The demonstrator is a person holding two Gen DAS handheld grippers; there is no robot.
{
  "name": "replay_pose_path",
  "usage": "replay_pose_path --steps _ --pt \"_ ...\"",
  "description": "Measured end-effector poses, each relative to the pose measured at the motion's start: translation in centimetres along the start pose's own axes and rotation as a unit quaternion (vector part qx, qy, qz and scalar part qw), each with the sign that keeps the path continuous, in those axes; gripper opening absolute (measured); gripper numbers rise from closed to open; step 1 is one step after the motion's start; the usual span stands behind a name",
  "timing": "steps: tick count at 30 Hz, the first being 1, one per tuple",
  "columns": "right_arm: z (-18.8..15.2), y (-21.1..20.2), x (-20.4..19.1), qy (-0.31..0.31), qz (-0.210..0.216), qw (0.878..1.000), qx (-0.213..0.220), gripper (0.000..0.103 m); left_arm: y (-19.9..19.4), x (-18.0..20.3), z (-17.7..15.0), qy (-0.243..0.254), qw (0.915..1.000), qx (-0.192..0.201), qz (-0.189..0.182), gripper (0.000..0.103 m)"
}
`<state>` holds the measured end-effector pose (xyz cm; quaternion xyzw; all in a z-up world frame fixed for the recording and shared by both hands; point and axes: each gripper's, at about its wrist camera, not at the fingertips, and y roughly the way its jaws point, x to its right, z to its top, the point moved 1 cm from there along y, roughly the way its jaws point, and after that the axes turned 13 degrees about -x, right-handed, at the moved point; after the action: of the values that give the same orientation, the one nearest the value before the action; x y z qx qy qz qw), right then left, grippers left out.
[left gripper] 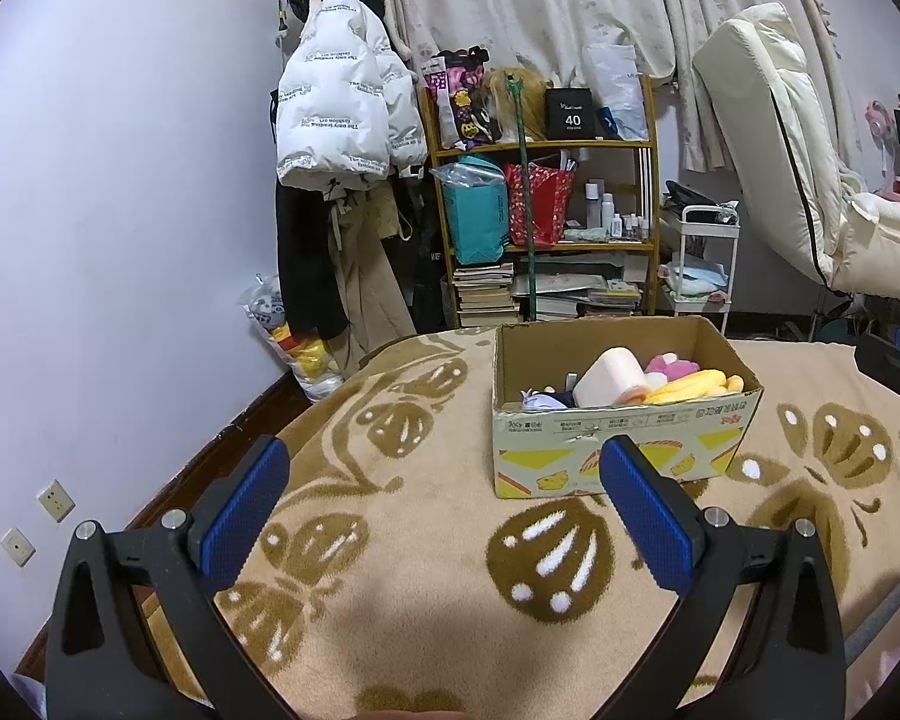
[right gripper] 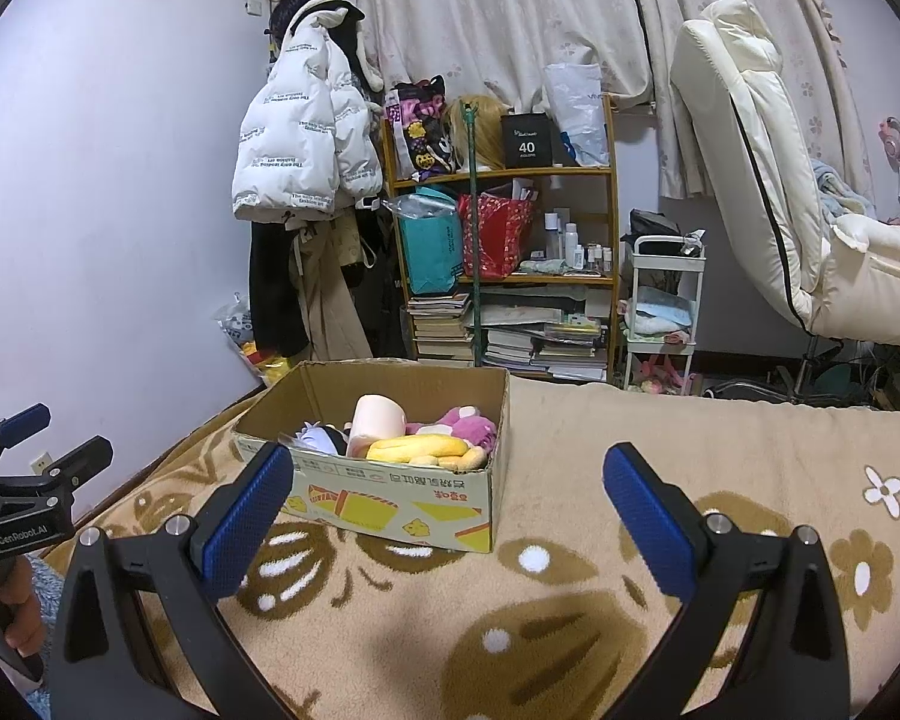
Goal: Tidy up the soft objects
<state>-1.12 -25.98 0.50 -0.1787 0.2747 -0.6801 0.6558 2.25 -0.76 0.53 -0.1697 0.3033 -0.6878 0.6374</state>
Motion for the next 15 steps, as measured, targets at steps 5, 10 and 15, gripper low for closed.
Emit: replay_pose_path --steps 5,10,15 --pt "0.03 -0.04 0.03 0.000 0.000 1.000 0.000 0.103 -0.02 0.19 -0.05 0.001 1.0000 0.000 -0.001 0.102" --pt "0.06 -0.04 0.02 0.000 0.000 1.000 0.000 0.103 -0.04 0.21 -0.14 -0.001 1.0000 0.001 -0.001 0.102" --pt "0.10 -0.05 0.03 0.000 0.001 1.000 0.000 0.103 -0.12 0.27 -0.18 0.000 1.0000 0.000 0.002 0.102"
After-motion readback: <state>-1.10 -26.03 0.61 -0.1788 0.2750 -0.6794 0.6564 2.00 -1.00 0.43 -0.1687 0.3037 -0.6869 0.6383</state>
